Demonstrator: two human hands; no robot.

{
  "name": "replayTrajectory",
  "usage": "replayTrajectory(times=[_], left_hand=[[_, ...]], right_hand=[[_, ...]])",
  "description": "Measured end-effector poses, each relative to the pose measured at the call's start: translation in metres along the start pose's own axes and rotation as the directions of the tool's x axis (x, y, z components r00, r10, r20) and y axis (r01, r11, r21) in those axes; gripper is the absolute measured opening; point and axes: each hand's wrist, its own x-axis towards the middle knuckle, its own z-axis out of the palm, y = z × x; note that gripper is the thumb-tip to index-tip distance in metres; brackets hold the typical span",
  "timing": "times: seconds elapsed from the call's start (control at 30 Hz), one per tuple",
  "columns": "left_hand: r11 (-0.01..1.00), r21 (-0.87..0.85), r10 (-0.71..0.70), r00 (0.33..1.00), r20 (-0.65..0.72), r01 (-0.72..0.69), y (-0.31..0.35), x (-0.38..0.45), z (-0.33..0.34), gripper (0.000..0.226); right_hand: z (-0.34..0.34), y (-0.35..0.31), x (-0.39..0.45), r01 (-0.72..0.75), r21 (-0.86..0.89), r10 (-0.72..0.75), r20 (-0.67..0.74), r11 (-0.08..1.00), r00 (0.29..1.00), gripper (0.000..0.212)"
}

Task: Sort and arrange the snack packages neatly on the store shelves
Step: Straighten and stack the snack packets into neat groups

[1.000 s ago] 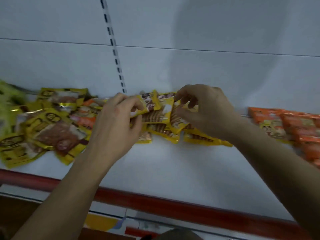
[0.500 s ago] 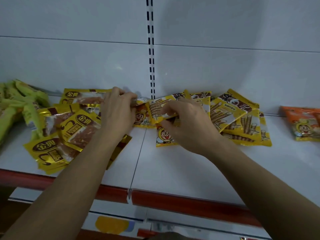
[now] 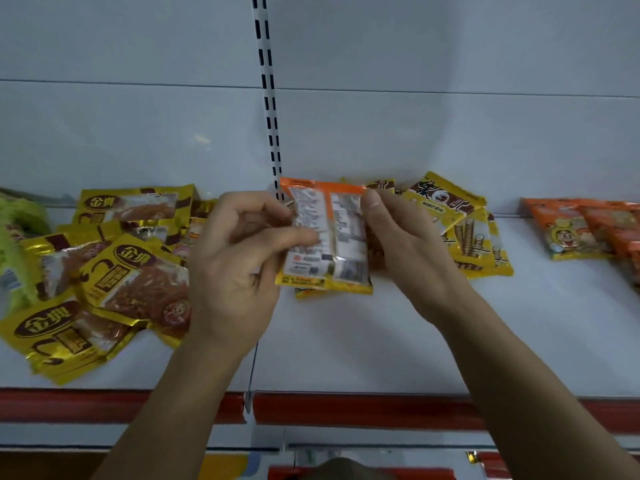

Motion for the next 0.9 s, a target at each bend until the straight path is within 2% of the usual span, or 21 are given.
replayTrajectory(times=[0.07, 0.13, 0.2, 0.27, 0.33, 0.43, 0.5, 0.57, 0.63, 0.67, 0.7, 0.83, 0.9], left_hand=[[0.999, -0.039, 0.024, 0.997, 0.077, -0.021, 0.005, -0.003, 0.007, 0.019], [0.998, -0.055, 0.004, 0.984, 0.176, 0.006, 0.007, -0.005, 0.012, 0.025], [0.998, -0.053, -0.031, 0.971, 0.237, 0.044, 0.009, -0.005, 0.015, 0.032], [0.989, -0.087, -0.099, 0.965, 0.242, 0.123, 0.017, -0.003, 0.019, 0.031], [0.96, -0.155, -0.179, 0.935, 0.305, 0.234, 0.033, 0.0, 0.028, 0.027], [0.876, -0.256, -0.254, 0.843, 0.475, 0.408, 0.057, 0.001, 0.047, 0.048], [0.74, -0.412, -0.286, 0.803, 0.523, 0.532, 0.07, 0.001, 0.06, 0.045], [0.543, -0.574, -0.341, 0.786, 0.515, 0.612, 0.082, 0.002, 0.071, 0.028], [0.296, -0.672, -0.438, 0.722, 0.536, 0.679, 0.092, 0.001, 0.081, 0.027], [0.196, -0.686, -0.456, 0.684, 0.569, 0.701, 0.096, 0.0, 0.085, 0.029], [0.139, -0.687, -0.451, 0.664, 0.597, 0.713, 0.1, 0.0, 0.09, 0.028], [0.144, -0.648, -0.421, 0.639, 0.644, 0.748, 0.119, 0.002, 0.108, 0.032], [0.23, -0.629, -0.407, 0.661, 0.631, 0.742, 0.13, 0.005, 0.116, 0.033]], right_hand=[[-0.003, -0.002, -0.005, -0.013, 0.108, 0.012, 0.011, 0.994, 1.0, 0.024], [-0.009, -0.001, -0.009, 0.034, 0.125, -0.024, -0.08, 0.992, 0.997, 0.015], [-0.017, 0.0, -0.012, 0.068, 0.062, -0.052, -0.223, 0.996, 0.973, 0.009], [-0.025, 0.0, -0.016, 0.065, -0.048, -0.077, -0.344, 0.997, 0.936, 0.008], [-0.031, -0.003, -0.023, 0.049, -0.061, -0.068, -0.375, 0.997, 0.924, 0.021], [-0.044, -0.013, -0.035, 0.046, 0.268, 0.034, -0.289, 0.962, 0.957, 0.056], [-0.059, -0.019, -0.043, 0.065, 0.35, 0.01, -0.209, 0.934, 0.978, 0.058], [-0.075, -0.017, -0.047, 0.136, 0.239, -0.074, -0.25, 0.962, 0.965, 0.042], [-0.093, -0.01, -0.049, 0.173, 0.067, -0.138, -0.358, 0.983, 0.924, 0.025], [-0.101, -0.007, -0.049, 0.161, 0.022, -0.14, -0.386, 0.987, 0.912, 0.021], [-0.109, -0.005, -0.05, 0.132, -0.001, -0.122, -0.385, 0.991, 0.915, 0.02], [-0.135, 0.0, -0.054, -0.006, 0.023, 0.012, -0.251, 1.0, 0.968, 0.022], [-0.149, -0.001, -0.057, 0.001, 0.119, 0.029, -0.249, 0.993, 0.968, 0.023]])
